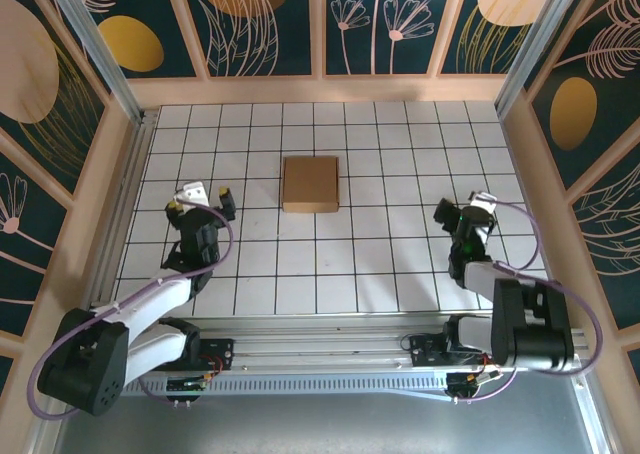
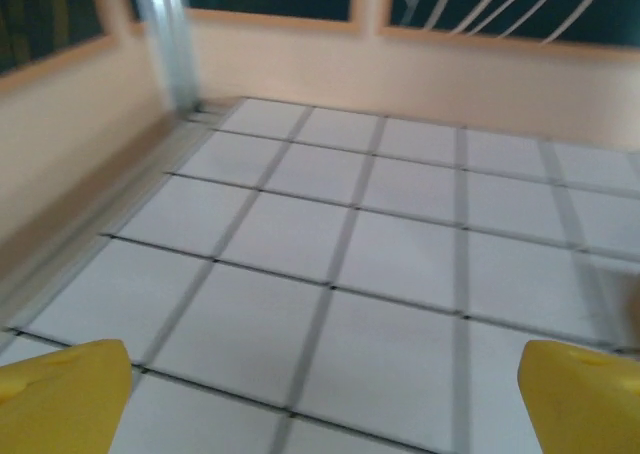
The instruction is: Fold the paper box
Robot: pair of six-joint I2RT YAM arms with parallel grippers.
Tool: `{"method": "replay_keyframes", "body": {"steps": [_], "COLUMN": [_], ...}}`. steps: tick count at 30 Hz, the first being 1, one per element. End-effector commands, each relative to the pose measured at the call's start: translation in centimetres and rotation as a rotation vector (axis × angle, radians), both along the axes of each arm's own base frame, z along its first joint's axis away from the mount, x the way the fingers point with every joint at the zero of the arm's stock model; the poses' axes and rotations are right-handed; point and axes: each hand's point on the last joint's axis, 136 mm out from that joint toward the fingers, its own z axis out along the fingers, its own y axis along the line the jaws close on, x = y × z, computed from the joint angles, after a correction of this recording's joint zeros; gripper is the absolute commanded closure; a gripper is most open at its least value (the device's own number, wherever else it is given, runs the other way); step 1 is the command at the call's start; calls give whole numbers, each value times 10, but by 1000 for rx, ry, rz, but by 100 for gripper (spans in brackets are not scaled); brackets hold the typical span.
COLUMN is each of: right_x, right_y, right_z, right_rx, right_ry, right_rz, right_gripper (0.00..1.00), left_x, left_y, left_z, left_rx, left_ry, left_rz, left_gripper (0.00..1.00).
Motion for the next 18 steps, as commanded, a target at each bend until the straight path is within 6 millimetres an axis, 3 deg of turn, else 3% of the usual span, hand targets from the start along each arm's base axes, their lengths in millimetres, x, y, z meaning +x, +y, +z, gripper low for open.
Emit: {"method": "replay_keyframes", "body": {"steps": [1,2,3,4,6,9,12,14,18], "right_x": [29,26,22,17,16,30,29,32,32], "right_y": [24,36,42,46,36,23,26,27,28], "right_z": [63,68,56,62,55,50,51,50,49], "right_rx": [-69,-85,-76,-87,-72,-90,-125,-122,-120], "right_ry": [-306,-368,-364,-447,-384,-345,-346,-338,-335], "right_rz": [183,258,307,325,268,161,148,149,158], "right_gripper": [8,7,7,6,4,1,1,1,1], "left_x": [-6,-5,-3,-3,-4,17,28,34,34], "left_y": [35,39,41,40,39,34,52,52,53], "left_z": [16,12,10,9,13,10,-11,-19,-16], "left_rx": [119,96,70,45,6,51,-20,-31,-27], "left_ry": [-102,-103,-120,-162,-247,-224,-211,-155,-169], "left_rz": [122,127,113,71,26,-23,7,3,6], "left_gripper": [1,1,1,1,1,1,1,1,1]}}
